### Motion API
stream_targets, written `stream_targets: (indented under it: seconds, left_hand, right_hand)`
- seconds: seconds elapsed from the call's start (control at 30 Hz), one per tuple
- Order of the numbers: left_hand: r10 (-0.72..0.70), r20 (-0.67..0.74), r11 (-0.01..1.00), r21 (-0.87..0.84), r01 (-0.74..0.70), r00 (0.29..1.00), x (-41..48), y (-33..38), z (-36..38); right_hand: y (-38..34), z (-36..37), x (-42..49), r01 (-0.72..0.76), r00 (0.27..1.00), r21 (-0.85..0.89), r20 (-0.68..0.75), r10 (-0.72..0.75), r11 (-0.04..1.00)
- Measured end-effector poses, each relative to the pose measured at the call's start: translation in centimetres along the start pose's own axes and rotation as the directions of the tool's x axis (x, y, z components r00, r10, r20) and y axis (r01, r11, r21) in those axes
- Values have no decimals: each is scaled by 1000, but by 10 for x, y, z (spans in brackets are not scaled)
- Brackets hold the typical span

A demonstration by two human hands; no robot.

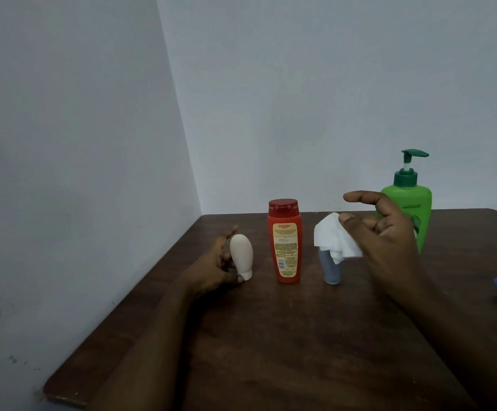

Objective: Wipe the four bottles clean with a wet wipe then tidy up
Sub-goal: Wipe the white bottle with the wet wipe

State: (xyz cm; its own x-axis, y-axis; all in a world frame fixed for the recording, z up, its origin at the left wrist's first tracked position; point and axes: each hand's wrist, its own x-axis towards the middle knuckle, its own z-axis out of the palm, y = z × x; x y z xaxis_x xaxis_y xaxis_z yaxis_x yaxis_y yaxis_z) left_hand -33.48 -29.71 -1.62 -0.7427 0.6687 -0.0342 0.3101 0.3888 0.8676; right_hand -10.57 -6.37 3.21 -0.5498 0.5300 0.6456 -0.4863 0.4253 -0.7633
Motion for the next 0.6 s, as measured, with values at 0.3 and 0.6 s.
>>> stream_targets:
  seconds: [0.3,0.6]
  left_hand:
    - [10,-15,998,65,-9,1000,-1,5,3]
    - [-14,-62,995,96,20,998,6,-1,8]
  right_hand:
    - [-2,-1,2,-12,1000,12,4,12,1000]
    - [-6,-1,1,-21,1000,22,3,21,1000]
